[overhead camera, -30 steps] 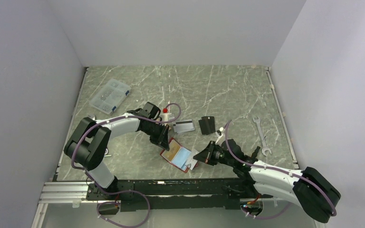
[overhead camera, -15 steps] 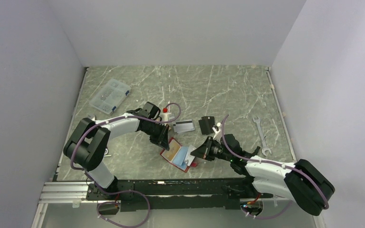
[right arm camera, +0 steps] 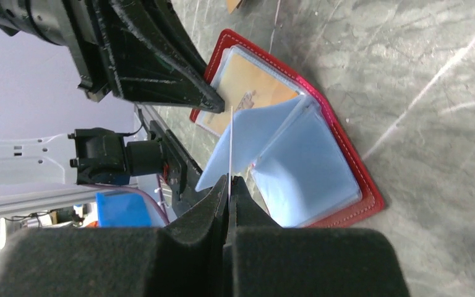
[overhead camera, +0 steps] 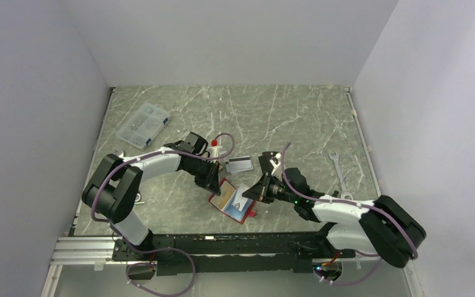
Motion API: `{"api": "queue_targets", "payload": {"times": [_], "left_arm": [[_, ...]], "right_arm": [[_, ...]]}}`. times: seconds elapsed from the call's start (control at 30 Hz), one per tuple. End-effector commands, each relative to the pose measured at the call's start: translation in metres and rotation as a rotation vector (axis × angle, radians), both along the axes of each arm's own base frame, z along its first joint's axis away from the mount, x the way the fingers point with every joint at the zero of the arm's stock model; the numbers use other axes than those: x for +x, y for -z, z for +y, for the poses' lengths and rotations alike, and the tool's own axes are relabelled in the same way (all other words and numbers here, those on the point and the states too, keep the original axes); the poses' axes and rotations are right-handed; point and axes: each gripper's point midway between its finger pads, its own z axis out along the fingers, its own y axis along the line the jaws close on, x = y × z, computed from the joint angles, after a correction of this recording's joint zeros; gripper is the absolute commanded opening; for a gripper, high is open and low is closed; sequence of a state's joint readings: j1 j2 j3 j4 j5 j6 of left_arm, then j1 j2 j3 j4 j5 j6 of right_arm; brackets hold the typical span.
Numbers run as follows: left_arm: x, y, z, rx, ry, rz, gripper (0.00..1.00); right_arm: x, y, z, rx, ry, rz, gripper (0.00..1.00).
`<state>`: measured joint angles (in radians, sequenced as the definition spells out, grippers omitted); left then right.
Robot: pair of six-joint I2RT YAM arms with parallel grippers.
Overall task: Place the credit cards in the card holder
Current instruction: Turn over the card slot in the card holder.
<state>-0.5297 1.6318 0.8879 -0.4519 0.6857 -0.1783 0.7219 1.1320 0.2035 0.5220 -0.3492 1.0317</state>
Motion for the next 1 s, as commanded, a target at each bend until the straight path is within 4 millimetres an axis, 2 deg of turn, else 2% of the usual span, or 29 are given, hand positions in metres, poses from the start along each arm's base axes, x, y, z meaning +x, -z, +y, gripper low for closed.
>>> {"api": "queue_targets", "payload": {"times": [0.0,0.1,0.17,0.37,0.57,0.7,0.97], "left_arm": [[0.010,-0.020,-0.003,-0.089,-0.020,-0.030,0.19],[0.012,-0.024,0.000,-0.140,-0.047,0.011,0.30],[0.014,-0.025,0.003,-0.164,-0.068,0.028,0.33],[0.013,-0.027,0.003,-0.200,-0.077,0.052,0.38],[0.010,-0.028,0.001,-0.225,-0.071,0.071,0.39],[0.009,-0.020,0.003,-0.200,-0.078,0.073,0.34],[0.009,-0.002,0.003,-0.060,-0.046,0.009,0.16]], "right_arm": [[0.015,-0.022,0.021,0.069,-0.045,-0.071,0.00],[0.019,-0.019,0.025,0.071,-0.050,-0.067,0.00],[0.021,-0.019,0.028,0.076,-0.052,-0.068,0.00],[0.026,-0.008,0.035,0.083,-0.059,-0.040,0.00],[0.027,0.004,0.040,0.090,-0.064,-0.002,0.00],[0.026,0.008,0.034,0.078,-0.044,0.011,0.00],[0.002,0.024,0.021,0.066,-0.091,0.083,0.00]]}}
